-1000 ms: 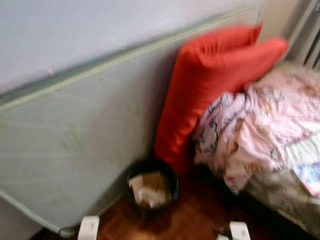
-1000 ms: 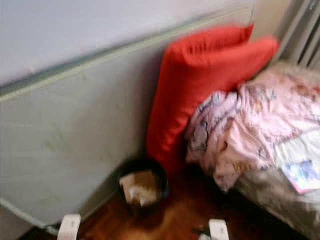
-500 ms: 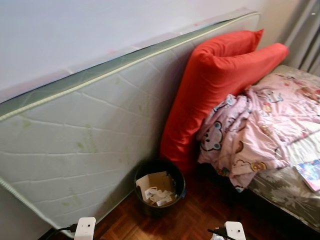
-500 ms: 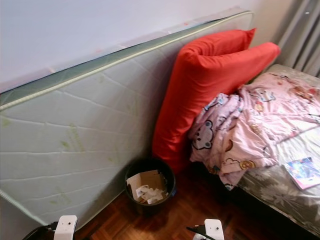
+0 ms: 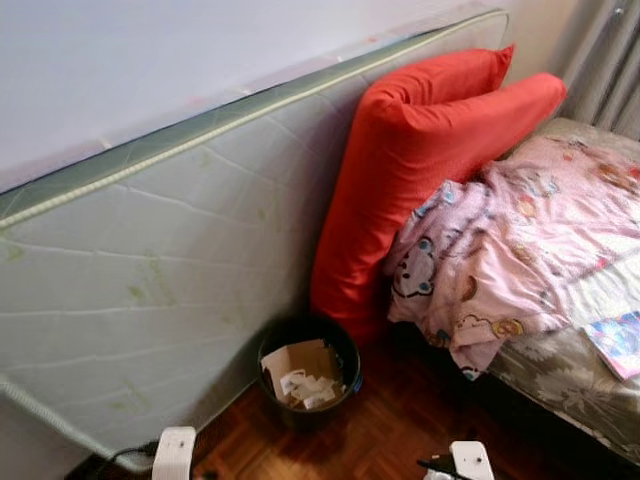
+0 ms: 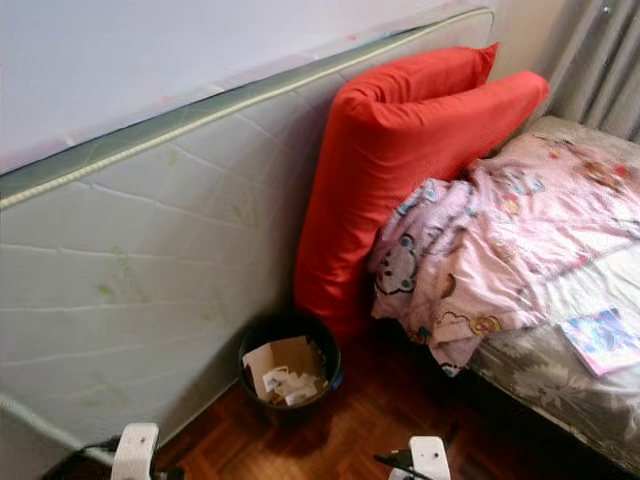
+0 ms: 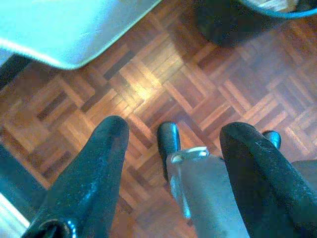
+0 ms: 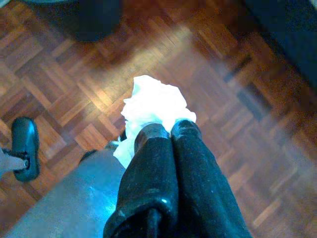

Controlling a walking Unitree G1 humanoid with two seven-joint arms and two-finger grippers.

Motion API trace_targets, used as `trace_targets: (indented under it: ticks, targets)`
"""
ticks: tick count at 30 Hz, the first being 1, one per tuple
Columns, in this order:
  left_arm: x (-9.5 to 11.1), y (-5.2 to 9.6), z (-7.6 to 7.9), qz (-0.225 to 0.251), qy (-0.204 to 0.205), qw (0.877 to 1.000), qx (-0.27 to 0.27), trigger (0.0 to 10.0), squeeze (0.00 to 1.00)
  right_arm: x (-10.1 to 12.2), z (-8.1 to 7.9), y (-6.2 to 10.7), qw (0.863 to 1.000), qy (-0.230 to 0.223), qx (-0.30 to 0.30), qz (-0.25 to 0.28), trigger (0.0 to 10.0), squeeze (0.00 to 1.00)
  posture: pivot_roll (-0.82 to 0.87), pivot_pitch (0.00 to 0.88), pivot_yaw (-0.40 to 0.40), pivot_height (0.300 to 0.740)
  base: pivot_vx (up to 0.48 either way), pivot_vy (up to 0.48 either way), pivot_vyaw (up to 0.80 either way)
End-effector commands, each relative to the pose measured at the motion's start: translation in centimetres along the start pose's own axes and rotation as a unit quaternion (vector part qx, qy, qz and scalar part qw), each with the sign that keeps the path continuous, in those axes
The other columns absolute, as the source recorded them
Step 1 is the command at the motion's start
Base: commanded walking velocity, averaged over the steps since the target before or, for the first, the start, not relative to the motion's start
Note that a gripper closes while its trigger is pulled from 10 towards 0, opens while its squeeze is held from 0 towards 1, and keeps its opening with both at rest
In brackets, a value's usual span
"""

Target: Clean up the room

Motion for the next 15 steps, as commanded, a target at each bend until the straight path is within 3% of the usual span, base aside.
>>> trace_targets:
  ticks: [1, 7, 15]
  targets:
    - [-1.2, 0.2, 0.0, -0.017, -0.008, 1.0, -0.003, 10.0, 0.0, 0.6, -0.6, -0.1, 1.0, 0.023, 0.015, 0.006, 10.0, 0.0, -0.07, 0.0, -0.028, 0.74, 0.0, 0.0, 0.0]
    - [-1.3, 0.2, -0.2, -0.018, -0.012, 1.0, -0.002, 10.0, 0.0, 0.5, -1.4, -0.1, 0.998, 0.044, 0.041, 0.004, 10.0, 0.0, -0.08, 0.0, -0.016, 0.74, 0.0, 0.0, 0.0]
    - [-1.4, 0.3, -0.3, -0.019, -0.015, 1.0, -0.001, 10.0, 0.0, 0.3, -1.6, -0.1, 0.998, 0.044, 0.043, 0.0, 10.0, 0.0, -0.08, 0.0, -0.009, 0.74, 0.247, 0.0, 0.0]
Point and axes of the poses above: a point about 5 cm out from each wrist's last joint towards the gripper, its own y axis pointing back from the gripper into the wrist, its own x axis along the axis of the wrist's last joint, z = x × y, the point moved 6 cm from there along -y, pointing out of the wrist towards the gripper, and after that the axes turned 11 degrees about -y, right-handed, at the moved point
